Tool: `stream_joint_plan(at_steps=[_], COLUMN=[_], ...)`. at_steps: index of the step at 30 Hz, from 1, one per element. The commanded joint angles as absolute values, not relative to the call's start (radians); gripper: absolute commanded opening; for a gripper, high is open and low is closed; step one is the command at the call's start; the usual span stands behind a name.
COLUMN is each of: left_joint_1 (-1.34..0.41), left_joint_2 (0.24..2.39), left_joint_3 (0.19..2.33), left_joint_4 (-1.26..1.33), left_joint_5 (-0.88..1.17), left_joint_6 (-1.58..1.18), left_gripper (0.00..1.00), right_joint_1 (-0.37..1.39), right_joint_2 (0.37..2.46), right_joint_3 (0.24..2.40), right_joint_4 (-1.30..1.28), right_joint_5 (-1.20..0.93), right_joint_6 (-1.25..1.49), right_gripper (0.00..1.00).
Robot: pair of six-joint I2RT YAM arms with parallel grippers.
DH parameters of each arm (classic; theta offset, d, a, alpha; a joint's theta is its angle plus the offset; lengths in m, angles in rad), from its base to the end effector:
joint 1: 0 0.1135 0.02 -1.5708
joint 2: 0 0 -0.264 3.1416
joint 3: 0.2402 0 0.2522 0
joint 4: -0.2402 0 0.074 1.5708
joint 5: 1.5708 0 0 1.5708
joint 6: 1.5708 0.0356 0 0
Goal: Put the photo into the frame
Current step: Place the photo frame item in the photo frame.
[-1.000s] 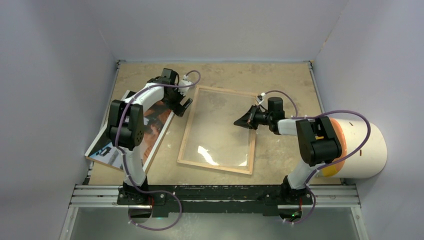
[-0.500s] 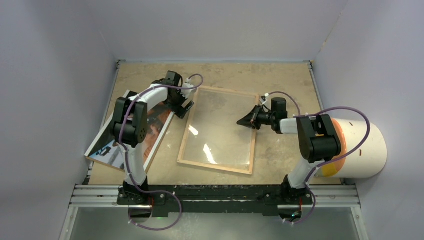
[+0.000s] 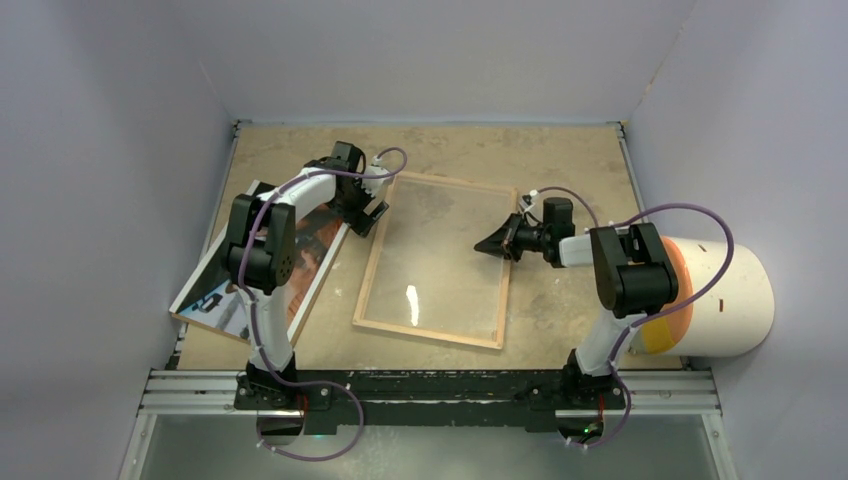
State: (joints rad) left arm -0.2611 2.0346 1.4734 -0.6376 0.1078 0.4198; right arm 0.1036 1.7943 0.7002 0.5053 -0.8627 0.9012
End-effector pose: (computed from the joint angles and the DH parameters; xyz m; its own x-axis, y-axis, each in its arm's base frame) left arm 0.4021 -0.1114 0.1681 -0.7019 0.6070 -0.3728 0.6357 0.7699 0.0566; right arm 0.3205 0.0605 0.1269 -0.8882 0.4204 -0.1854 0.0014 0.4060 0.9139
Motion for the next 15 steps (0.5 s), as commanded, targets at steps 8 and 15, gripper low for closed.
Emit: stream_joint_plan(at_steps=[8,15], left_joint_1=[-0.268,-0.275], left_joint_2=[2.052,2.051], left_joint_3=[1.461,1.457], left_joint_4=[-0.600,-0.596], left_joint_5=[0.111,0.101], left_joint_6=[0.430,0.432], left_gripper=[0.93,0.92], right_joint_1=[0.103,0.103], right_joint_2=[1.799,1.752], right_joint_3=[0.675,0.642], right_joint_4=[0.577,0.612], right_joint_5=[-0.967,-0.977], right_joint_6=[0.975,1.013], right_gripper=[0.00,0.00])
